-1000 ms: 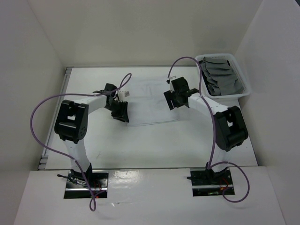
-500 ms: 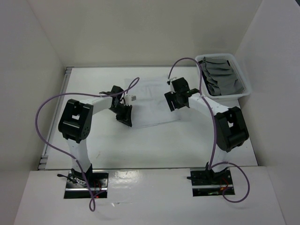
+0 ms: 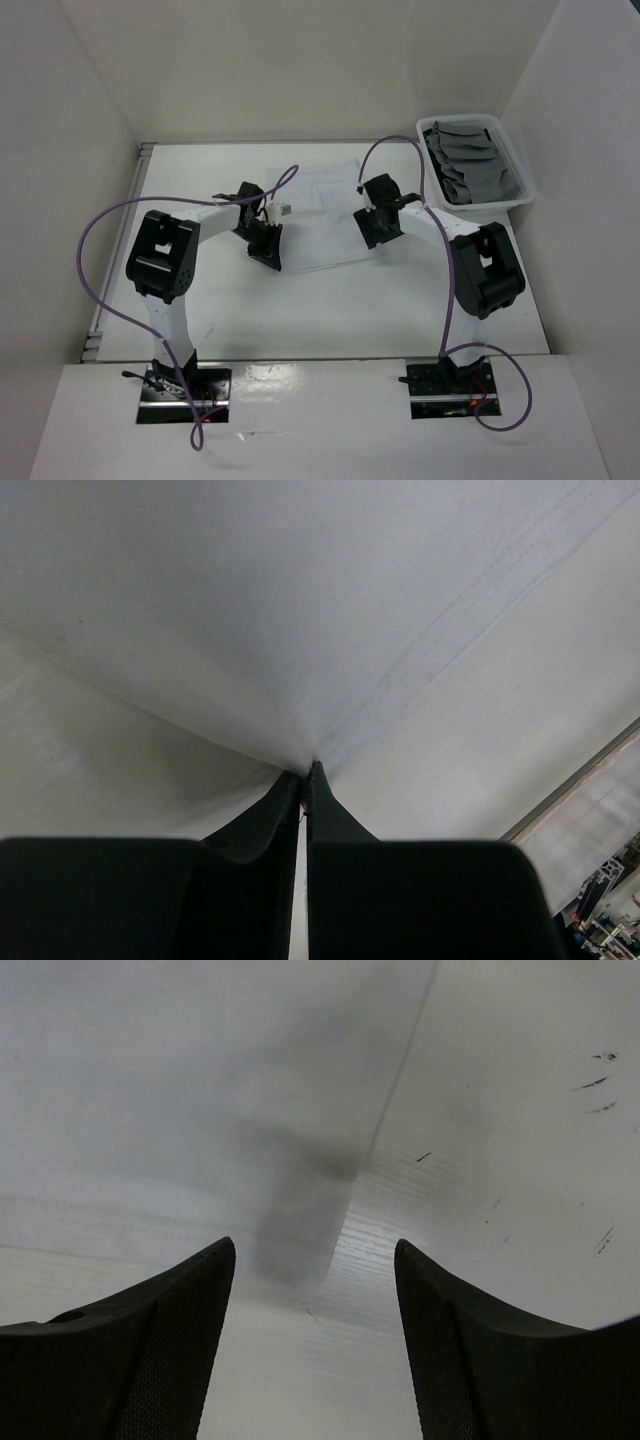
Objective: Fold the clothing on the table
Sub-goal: Fold the skirt
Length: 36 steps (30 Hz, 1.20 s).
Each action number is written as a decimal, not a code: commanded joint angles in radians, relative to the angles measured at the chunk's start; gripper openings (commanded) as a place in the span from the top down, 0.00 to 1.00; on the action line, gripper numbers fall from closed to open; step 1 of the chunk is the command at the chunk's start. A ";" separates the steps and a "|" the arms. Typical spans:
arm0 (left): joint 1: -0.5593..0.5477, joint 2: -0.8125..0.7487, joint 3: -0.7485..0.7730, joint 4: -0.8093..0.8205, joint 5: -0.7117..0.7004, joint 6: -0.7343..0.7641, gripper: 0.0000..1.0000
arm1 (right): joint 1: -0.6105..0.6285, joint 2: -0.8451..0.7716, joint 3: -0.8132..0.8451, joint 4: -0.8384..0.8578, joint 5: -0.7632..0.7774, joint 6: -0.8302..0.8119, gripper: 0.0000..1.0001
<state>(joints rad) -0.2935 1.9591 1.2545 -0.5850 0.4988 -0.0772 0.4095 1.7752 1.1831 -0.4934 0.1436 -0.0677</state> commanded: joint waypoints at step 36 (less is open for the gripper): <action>0.105 -0.035 -0.009 -0.047 -0.042 0.048 0.98 | 0.023 0.102 0.007 -0.119 -0.102 -0.058 0.55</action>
<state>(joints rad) -0.2058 1.9472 1.2491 -0.6235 0.4801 -0.0570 0.4244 1.8435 1.1835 -0.5838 0.0360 -0.1070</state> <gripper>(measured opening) 0.054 0.483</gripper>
